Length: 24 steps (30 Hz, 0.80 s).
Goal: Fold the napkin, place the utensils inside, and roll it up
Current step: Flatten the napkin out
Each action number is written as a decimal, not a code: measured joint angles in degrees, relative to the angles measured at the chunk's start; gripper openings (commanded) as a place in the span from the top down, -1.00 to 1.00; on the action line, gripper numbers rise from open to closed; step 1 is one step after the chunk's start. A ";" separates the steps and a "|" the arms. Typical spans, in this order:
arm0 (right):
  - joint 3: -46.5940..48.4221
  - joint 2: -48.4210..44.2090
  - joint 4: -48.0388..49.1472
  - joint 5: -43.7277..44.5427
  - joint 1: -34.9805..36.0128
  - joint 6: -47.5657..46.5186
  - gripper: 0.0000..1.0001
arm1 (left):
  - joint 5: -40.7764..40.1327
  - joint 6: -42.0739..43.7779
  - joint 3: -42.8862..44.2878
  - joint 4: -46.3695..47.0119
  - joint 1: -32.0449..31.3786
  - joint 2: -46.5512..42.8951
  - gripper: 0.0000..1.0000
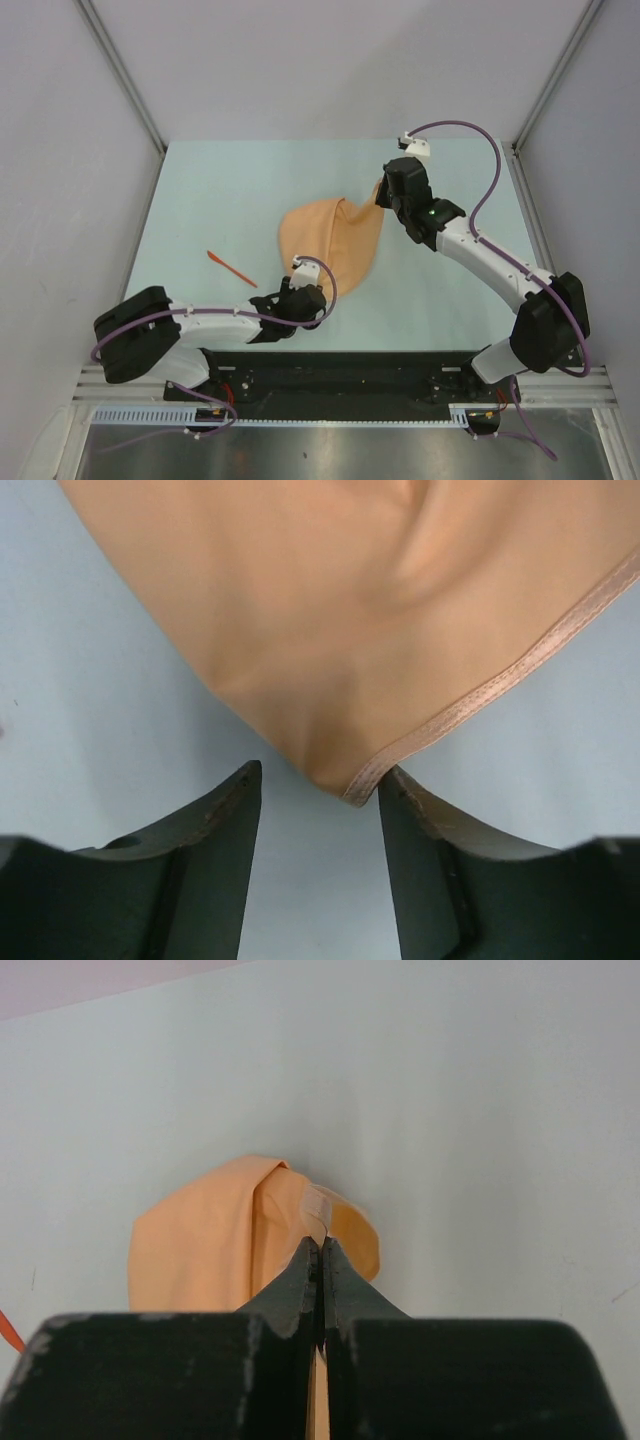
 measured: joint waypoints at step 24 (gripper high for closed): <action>5.16 -25.18 -4.31 13.00 10.75 -13.16 1.00 | -19.87 21.31 16.72 -14.34 3.37 -36.46 0.92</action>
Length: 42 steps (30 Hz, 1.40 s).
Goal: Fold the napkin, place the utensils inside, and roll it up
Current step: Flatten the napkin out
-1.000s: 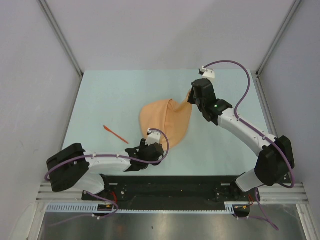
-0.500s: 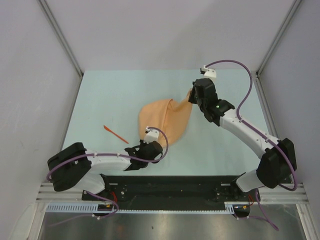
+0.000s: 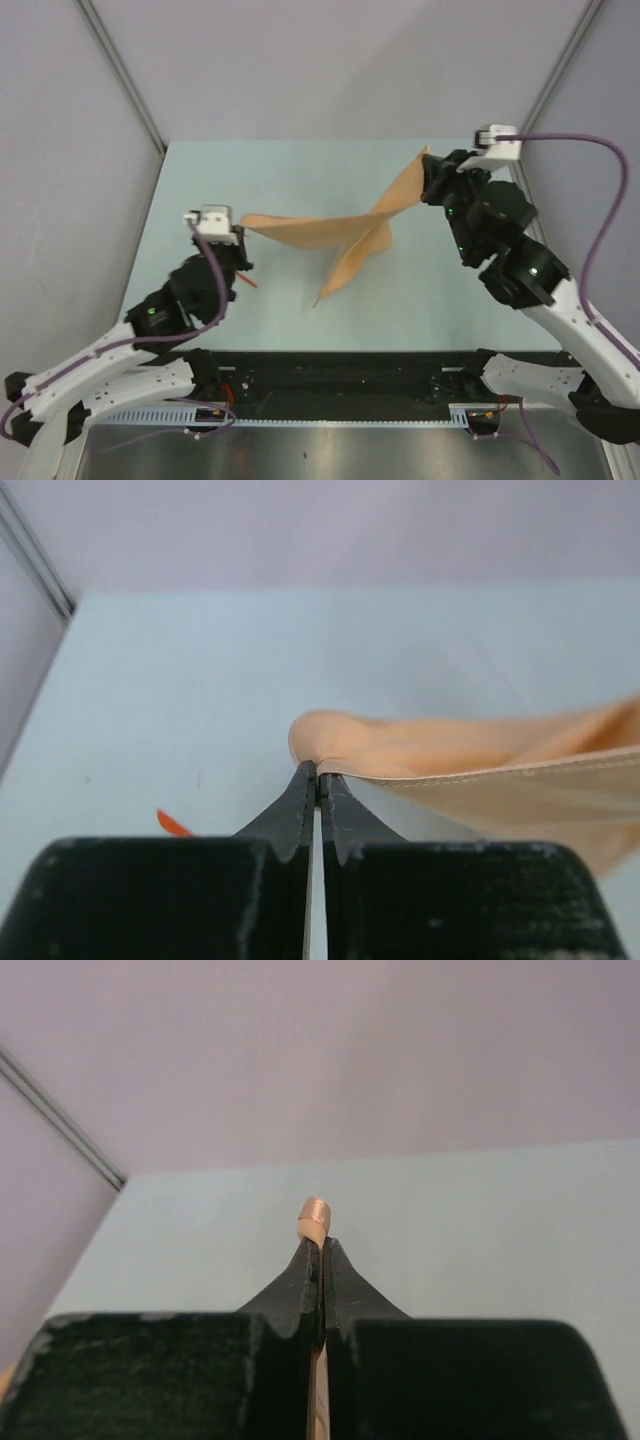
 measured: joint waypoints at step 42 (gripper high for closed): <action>17.51 -7.37 4.22 16.15 30.14 -30.36 1.00 | 16.50 28.26 45.51 -9.92 0.11 1.49 0.99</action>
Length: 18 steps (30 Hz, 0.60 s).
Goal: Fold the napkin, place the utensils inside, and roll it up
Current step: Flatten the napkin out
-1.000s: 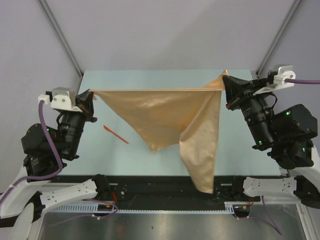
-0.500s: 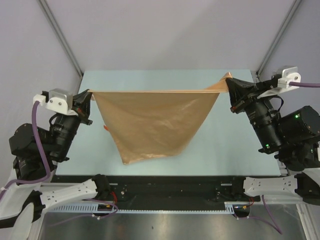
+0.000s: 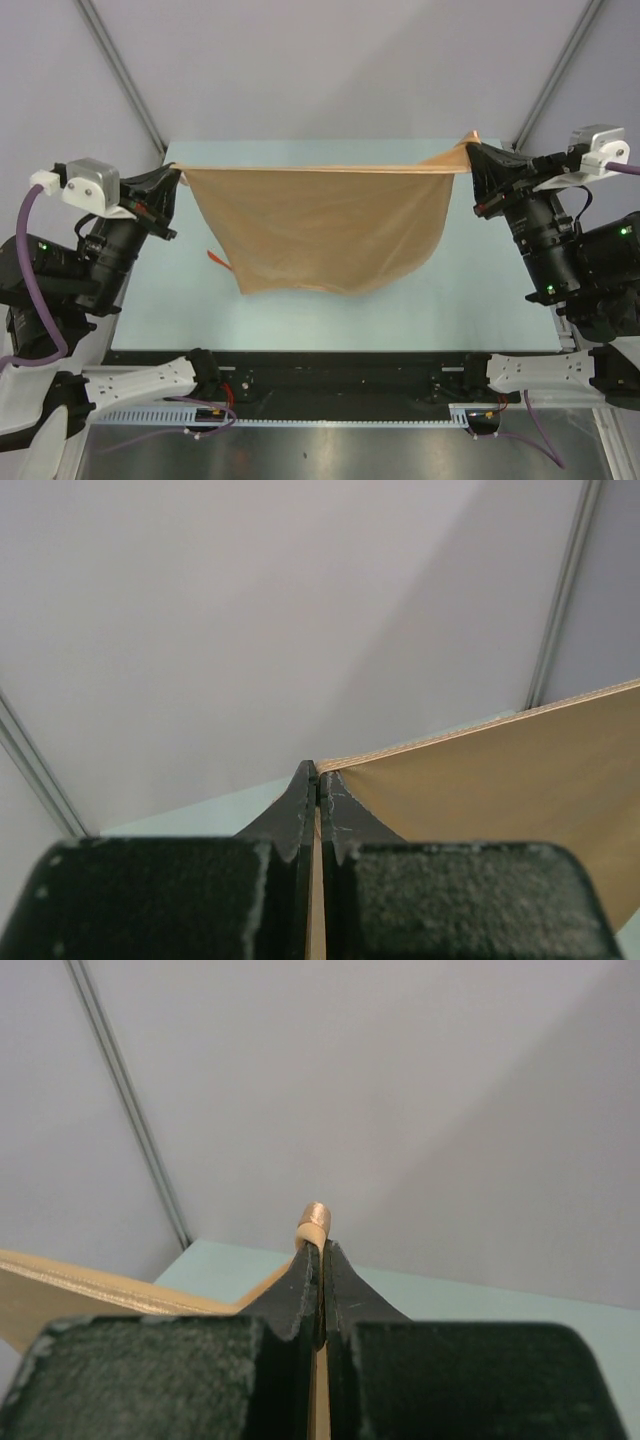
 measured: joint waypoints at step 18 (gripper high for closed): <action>0.96 13.60 -0.74 -21.62 -48.89 8.46 1.00 | 7.65 -1.73 -6.64 11.34 14.93 15.39 1.00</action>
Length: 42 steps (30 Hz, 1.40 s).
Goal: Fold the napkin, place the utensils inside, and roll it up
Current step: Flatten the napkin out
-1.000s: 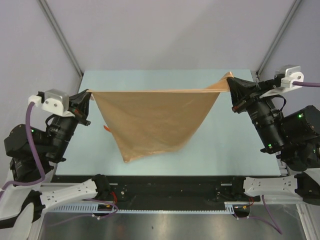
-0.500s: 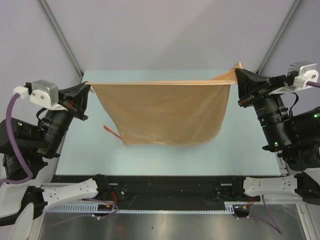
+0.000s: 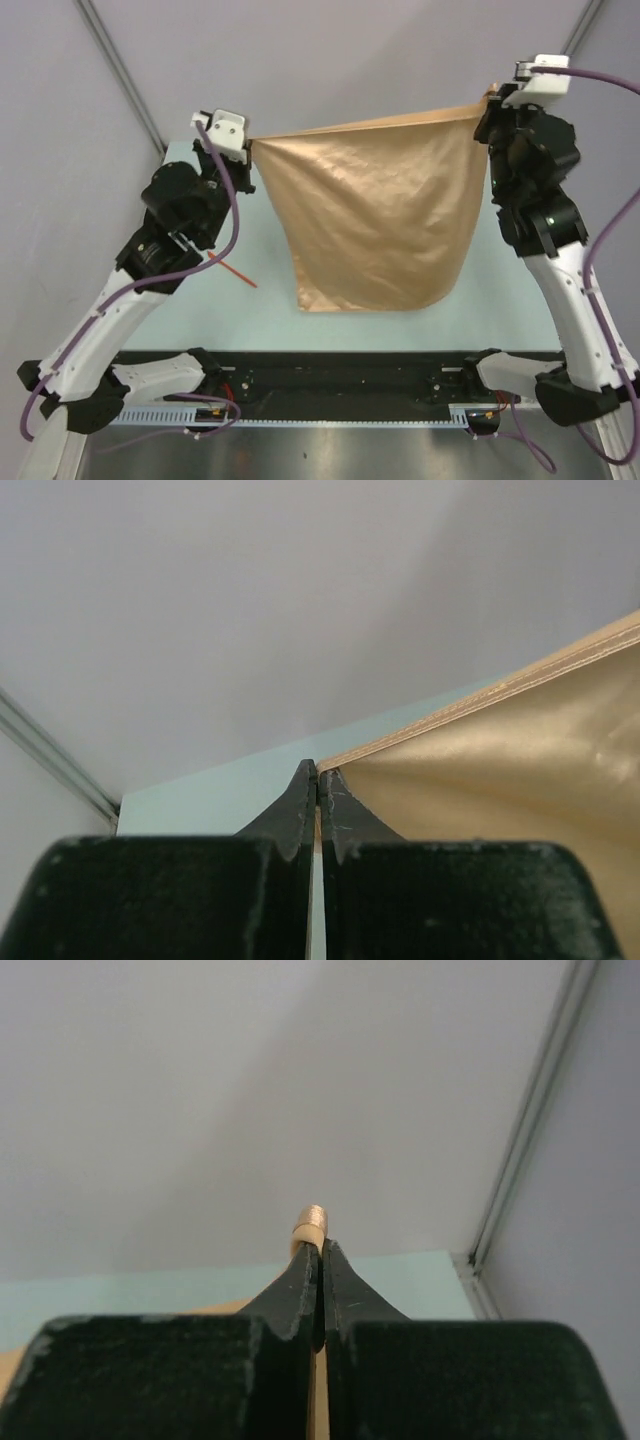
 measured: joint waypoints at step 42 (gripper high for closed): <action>1.92 10.88 0.00 -27.96 -8.68 14.67 1.00 | 21.97 -11.17 5.66 3.26 16.11 9.16 1.00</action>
